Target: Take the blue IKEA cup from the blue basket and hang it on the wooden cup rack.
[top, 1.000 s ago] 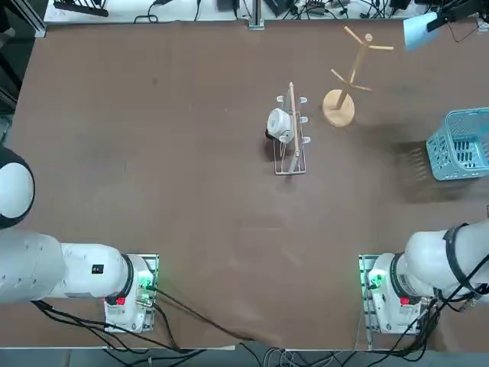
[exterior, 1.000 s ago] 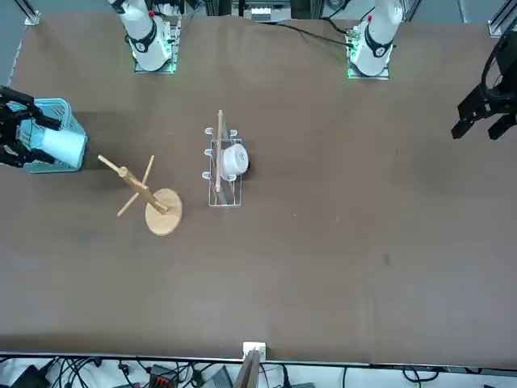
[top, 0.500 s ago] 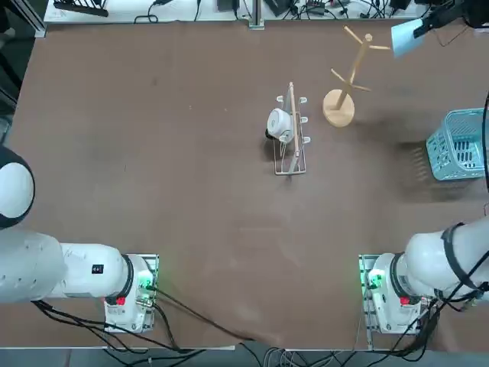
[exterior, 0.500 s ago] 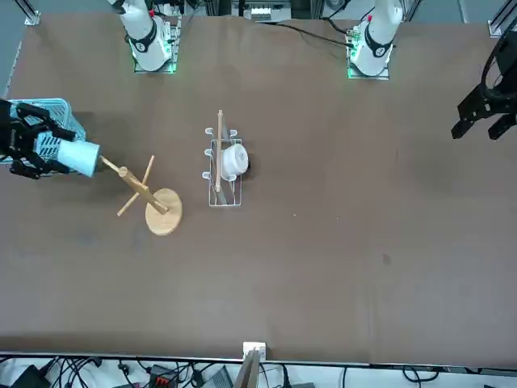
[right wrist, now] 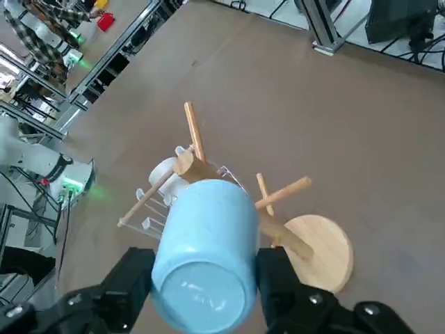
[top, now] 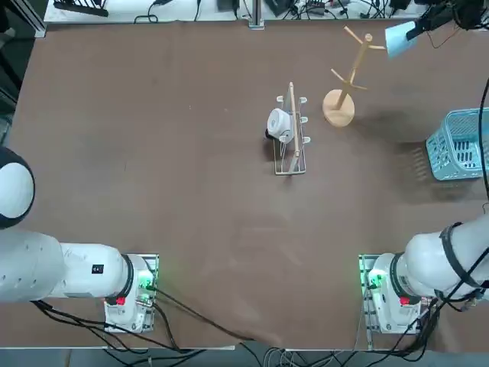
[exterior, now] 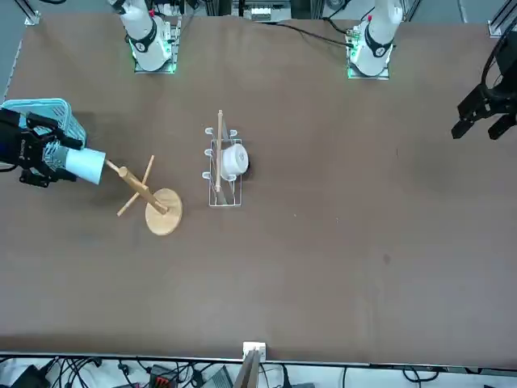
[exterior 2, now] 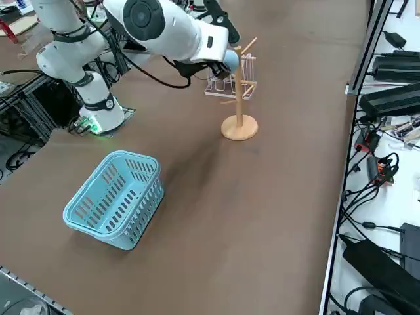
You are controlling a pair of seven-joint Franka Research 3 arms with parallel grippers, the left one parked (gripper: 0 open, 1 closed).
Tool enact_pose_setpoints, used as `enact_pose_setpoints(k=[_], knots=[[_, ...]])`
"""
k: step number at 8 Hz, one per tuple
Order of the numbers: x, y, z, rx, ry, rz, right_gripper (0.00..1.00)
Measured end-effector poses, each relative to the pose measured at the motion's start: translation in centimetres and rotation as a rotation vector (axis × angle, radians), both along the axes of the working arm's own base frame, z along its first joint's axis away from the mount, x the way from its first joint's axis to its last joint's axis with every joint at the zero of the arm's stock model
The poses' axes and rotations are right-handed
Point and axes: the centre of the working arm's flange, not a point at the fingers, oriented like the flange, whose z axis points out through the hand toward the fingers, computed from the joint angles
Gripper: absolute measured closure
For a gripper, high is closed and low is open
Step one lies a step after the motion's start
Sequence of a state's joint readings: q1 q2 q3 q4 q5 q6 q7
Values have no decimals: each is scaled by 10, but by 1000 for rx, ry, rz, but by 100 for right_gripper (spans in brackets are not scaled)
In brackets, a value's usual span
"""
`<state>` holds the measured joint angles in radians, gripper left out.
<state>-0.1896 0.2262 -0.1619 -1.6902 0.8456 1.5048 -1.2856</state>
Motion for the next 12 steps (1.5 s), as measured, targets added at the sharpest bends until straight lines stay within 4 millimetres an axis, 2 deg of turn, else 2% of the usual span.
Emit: enact_pose_setpoints(k=[7,11,12], knots=[[14,31,-11,6,-10,18,15],[16,32,-15,9,-6,17,12],[16,32,-16,9,-6,16,8]])
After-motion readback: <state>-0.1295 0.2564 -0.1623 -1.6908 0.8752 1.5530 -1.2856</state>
